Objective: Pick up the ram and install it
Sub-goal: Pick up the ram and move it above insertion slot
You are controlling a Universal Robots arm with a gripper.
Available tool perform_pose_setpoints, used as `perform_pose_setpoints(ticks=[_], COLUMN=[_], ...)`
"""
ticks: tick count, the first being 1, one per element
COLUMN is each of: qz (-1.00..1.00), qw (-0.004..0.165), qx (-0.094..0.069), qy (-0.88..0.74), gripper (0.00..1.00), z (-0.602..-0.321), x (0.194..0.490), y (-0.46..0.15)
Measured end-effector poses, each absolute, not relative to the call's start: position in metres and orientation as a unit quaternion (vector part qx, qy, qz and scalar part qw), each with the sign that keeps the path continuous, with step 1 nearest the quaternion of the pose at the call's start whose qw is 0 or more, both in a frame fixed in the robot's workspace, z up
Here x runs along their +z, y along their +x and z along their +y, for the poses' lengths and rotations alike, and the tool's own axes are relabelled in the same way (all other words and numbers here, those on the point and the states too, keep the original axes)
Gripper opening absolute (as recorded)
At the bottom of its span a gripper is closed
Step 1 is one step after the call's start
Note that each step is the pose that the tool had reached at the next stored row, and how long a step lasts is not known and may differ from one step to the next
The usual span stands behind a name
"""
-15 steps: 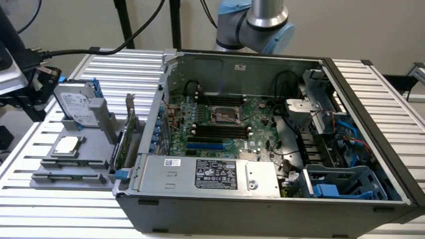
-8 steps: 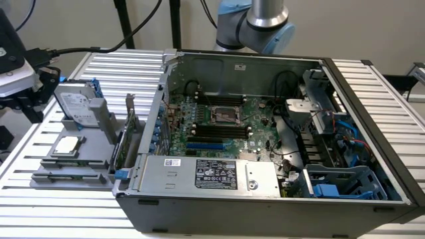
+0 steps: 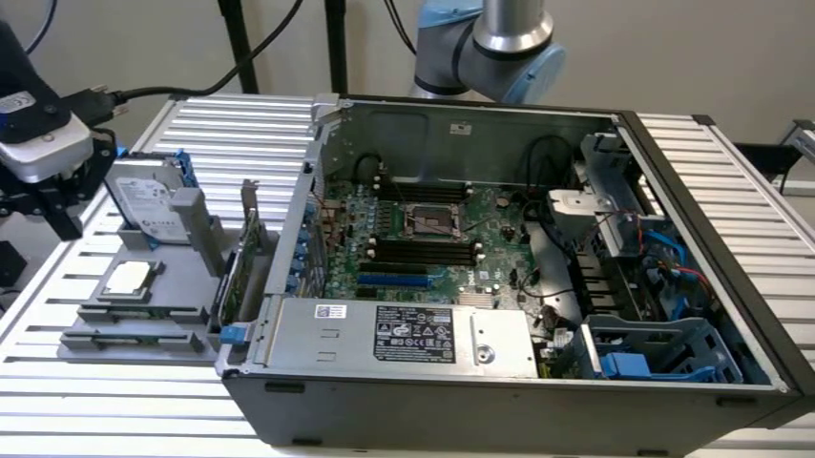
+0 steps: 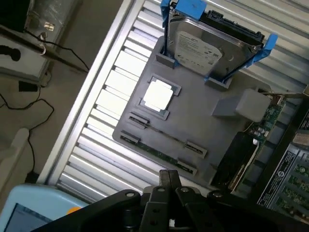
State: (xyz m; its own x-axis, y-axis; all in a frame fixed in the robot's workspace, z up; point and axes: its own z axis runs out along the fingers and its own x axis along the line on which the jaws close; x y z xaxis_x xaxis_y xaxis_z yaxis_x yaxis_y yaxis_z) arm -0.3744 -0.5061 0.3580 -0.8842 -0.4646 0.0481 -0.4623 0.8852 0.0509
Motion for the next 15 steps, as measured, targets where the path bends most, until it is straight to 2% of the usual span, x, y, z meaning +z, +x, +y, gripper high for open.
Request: perform_pose_setpoints(ticks=[15], qz=[-0.929], qw=[0.032], qx=[-0.015], qy=[0.368], gripper=[0.11], z=[-0.5061], x=[0.3491], y=[-0.3744])
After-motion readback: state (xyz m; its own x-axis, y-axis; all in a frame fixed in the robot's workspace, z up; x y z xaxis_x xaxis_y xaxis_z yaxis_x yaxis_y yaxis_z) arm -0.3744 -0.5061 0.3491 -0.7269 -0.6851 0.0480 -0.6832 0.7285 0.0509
